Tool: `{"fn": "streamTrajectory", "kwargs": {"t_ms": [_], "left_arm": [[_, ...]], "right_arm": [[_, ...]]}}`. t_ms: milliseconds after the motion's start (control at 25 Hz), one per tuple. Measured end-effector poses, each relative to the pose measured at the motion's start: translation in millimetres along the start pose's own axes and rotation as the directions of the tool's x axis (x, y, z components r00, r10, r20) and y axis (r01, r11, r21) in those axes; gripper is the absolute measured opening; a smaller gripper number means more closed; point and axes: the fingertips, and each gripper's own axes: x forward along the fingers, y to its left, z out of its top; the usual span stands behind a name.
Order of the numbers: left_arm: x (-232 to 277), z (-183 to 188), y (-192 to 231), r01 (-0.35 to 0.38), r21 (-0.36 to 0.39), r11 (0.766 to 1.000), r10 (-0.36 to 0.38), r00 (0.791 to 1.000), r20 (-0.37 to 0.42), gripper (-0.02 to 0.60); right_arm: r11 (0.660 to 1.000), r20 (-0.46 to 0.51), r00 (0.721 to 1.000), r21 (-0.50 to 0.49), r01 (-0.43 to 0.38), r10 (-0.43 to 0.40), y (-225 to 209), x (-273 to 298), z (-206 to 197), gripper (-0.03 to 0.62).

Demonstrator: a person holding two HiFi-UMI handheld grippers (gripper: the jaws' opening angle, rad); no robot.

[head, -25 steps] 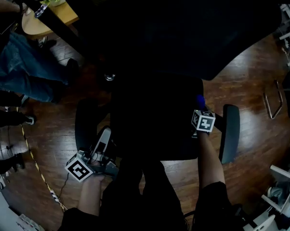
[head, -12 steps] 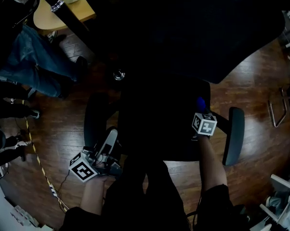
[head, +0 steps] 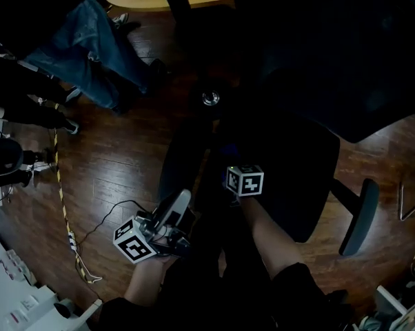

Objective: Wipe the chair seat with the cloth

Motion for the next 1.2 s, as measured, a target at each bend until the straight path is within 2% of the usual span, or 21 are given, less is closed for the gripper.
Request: {"fn": "streamTrajectory", "kwargs": {"t_ms": [80,240,360,520,640,720,800,880,1000,1200], "left_arm": [[-9.9,6.5,4.6,-0.011,-0.005,1.0,0.011,1.0,0.026,-0.011],[-20.8,9.2,11.8,-0.02,-0.01,1.0,0.021,0.999,0.044,-0.011],[-19.3,8.3,8.8,-0.008,-0.014,1.0,0.009,0.999,0.034,-0.011],[-9.9,-2.9,-1.0,0.018,-0.014,1.0,-0.019,1.0,-0.014,-0.011],[6.0,-17.9,-8.4,0.055,-0.022,0.998,-0.057,0.995,-0.079,-0.011],[19.5,-26.6,-12.0,0.078,-0.026,0.997,-0.081,0.99,-0.118,-0.011],[31.3,-38.6,-16.1,0.099,-0.026,0.995,-0.102,0.983,-0.153,-0.011],[41.7,-50.9,-21.6,0.117,-0.028,0.993,-0.12,0.976,-0.183,-0.011],[54.1,-62.7,-28.4,0.136,-0.034,0.99,-0.14,0.966,-0.219,-0.011],[61.9,-68.2,-33.8,0.149,-0.031,0.988,-0.152,0.958,-0.245,-0.011]], "right_arm": [[0.998,-0.014,1.0,-0.06,-0.008,0.008,13.0,9.2,-4.4,0.035],[0.996,-0.002,1.0,-0.091,0.009,-0.009,4.1,6.7,-7.5,0.035],[0.993,0.008,0.997,-0.092,0.078,-0.078,-21.8,-6.3,-10.3,0.035],[0.977,0.026,0.977,-0.03,0.212,-0.211,-75.0,-49.2,-23.0,0.035],[0.94,0.028,0.94,0.048,0.338,-0.34,-113.8,-109.9,-23.3,0.035],[0.9,0.018,0.903,0.091,0.426,-0.429,-141.0,-154.2,-18.3,0.035],[0.863,0.023,0.868,0.124,0.49,-0.496,-195.1,-183.7,-38.6,0.035],[0.833,0.026,0.839,0.138,0.535,-0.543,-233.6,-213.6,-52.2,0.035],[0.783,0.022,0.786,0.112,0.612,-0.617,-258.8,-258.3,-55.7,0.035],[0.761,0.035,0.762,0.112,0.639,-0.646,-268.4,-278.1,-60.2,0.035]]}}
